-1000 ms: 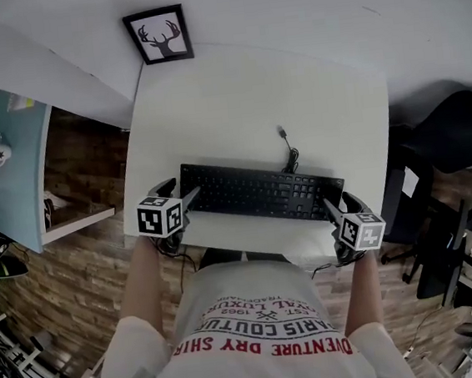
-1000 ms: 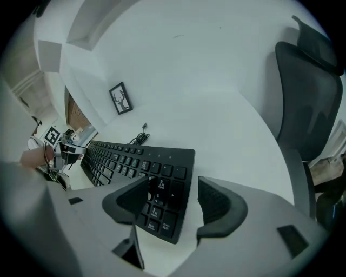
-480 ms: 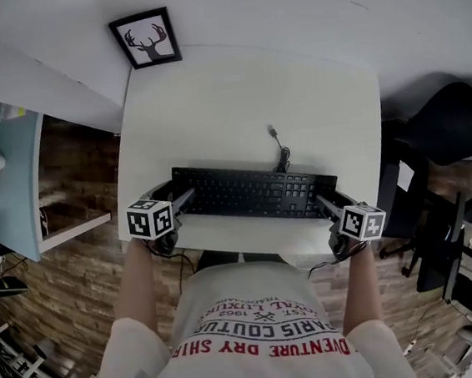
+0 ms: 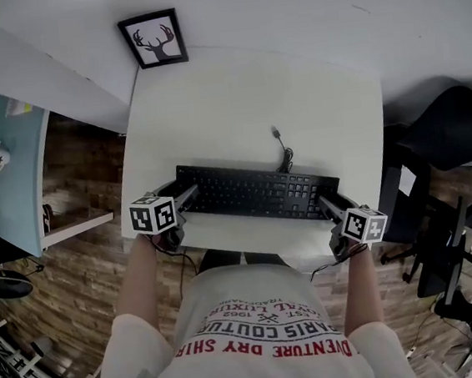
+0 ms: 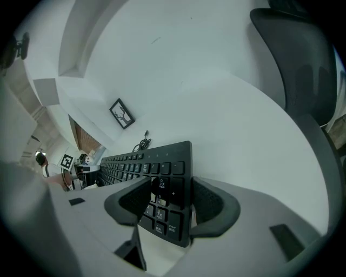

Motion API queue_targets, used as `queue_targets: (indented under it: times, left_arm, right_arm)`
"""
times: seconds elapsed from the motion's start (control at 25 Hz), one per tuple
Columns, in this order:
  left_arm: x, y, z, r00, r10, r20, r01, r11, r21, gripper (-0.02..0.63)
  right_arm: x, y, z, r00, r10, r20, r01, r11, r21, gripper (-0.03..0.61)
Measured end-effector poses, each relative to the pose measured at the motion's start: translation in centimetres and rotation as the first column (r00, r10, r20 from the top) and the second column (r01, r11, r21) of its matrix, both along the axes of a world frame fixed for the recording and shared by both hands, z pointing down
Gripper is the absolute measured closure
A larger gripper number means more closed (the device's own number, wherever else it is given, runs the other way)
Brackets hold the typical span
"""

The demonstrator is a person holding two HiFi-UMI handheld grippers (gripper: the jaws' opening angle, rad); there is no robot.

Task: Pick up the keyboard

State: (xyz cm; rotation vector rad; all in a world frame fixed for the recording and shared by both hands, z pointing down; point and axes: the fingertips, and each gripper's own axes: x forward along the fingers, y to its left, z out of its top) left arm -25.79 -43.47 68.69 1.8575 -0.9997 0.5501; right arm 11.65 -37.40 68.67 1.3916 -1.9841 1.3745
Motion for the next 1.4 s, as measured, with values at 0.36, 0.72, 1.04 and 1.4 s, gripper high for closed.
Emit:
queue_targets:
  times: [0.36, 0.72, 1.04, 1.4]
  left_arm:
    - [0.9, 0.8, -2.7, 1.0, 0.011, 0.002, -0.011, 0.999, 0.036, 0.353]
    - [1.8, -2.1, -9.6, 1.0, 0.015, -0.001, -0.014, 0.983, 0.183, 0.353]
    - [1.9, -5.4, -17.6, 0.999, 0.005, -0.05, 0.012, 0.941, 0.337, 0.353]
    - [2.1, -8.1, -26.0, 0.999, 0.024, -0.037, -0.003, 0.874, 0.486, 0.353]
  right_arm:
    - [0.8, 1.3, -3.0, 1.0, 0.025, -0.013, -0.025, 0.999, 0.045, 0.327]
    - [1.5, -1.3, -9.0, 1.0, 0.022, -0.017, -0.019, 0.992, 0.124, 0.327]
    - [1.6, -5.0, -18.1, 0.998, 0.025, -0.065, -0.004, 0.95, 0.312, 0.327]
    - [1.6, -7.2, -25.4, 0.997, 0.052, -0.061, -0.022, 0.909, 0.417, 0.327]
